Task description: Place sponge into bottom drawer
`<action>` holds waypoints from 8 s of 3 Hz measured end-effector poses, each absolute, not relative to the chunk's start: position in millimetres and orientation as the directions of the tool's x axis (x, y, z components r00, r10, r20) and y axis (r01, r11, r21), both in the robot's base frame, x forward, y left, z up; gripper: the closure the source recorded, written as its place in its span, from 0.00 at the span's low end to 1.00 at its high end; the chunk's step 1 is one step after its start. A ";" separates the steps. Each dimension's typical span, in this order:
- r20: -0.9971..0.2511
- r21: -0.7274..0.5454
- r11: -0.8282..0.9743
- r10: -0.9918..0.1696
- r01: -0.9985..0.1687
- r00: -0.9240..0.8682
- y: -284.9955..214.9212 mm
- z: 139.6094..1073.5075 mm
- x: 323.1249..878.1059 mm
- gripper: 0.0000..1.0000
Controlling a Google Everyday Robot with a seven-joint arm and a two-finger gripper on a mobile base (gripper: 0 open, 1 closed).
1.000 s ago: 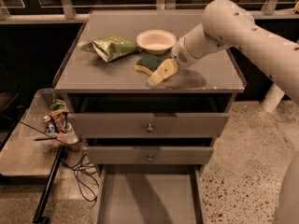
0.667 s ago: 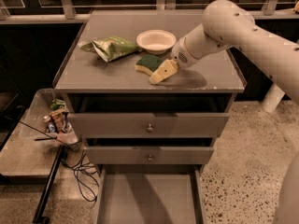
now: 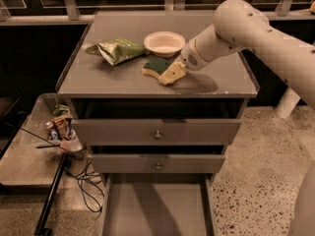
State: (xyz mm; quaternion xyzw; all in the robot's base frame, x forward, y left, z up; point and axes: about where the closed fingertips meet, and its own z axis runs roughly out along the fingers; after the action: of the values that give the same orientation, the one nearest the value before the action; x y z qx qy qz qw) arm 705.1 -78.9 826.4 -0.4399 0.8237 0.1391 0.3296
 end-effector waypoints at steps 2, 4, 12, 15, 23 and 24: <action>-0.665 -0.061 0.574 -0.633 -0.816 -0.396 -78.8 826.3 705.1 1.00; -0.668 -0.057 0.554 -0.640 -0.831 -0.381 -81.2 831.8 696.1 1.00; -0.682 -0.110 0.604 -0.623 -0.789 -0.382 -148.4 720.9 461.5 1.00; -0.695 0.015 0.542 -0.599 -0.840 -0.398 -125.5 639.6 455.3 1.00; -0.654 0.140 0.595 -0.544 -0.791 -0.525 -87.9 366.7 468.6 1.00; -0.653 0.150 0.628 -0.518 -0.764 -0.553 -106.6 343.8 478.1 1.00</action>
Offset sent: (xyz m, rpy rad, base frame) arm 0.0000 0.0000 0.0000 0.0000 0.0001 0.0001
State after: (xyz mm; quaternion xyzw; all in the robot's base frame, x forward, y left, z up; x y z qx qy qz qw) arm 478.1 -106.6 343.8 -0.3748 0.8549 0.2140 0.2879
